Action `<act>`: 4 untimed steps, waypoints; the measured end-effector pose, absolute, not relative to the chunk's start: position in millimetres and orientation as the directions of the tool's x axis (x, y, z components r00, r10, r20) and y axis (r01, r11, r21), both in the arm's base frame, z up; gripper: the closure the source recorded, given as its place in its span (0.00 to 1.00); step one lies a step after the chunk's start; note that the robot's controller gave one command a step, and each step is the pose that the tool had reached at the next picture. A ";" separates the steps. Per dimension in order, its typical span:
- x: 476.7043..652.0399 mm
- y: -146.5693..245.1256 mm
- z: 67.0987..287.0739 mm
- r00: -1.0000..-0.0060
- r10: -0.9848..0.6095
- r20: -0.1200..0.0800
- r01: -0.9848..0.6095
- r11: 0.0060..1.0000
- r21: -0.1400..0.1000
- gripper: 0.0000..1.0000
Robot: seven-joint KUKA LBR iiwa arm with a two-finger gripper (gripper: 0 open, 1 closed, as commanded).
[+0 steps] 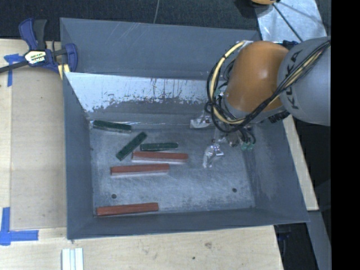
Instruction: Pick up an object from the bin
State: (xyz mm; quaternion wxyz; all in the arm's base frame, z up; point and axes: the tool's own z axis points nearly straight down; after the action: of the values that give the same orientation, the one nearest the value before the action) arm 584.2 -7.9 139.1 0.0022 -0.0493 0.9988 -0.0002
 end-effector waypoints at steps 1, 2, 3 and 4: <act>583.1 70.9 72.4 -0.960 -0.279 -0.003 -0.279 0.960 -0.003 0.00; 585.6 64.8 80.6 -0.961 -0.275 -0.016 -0.275 0.961 -0.002 1.00; 585.6 64.8 80.6 -0.961 -0.275 -0.016 -0.275 0.961 -0.002 1.00; 584.3 64.6 83.6 -0.961 -0.275 -0.008 -0.275 0.961 -0.001 1.00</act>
Offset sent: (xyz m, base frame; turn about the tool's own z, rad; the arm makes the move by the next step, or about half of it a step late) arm 0.0030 0.0739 -0.0691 0.0365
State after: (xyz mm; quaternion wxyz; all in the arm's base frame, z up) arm 584.3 64.6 83.6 0.0042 -0.1391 0.9903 0.0001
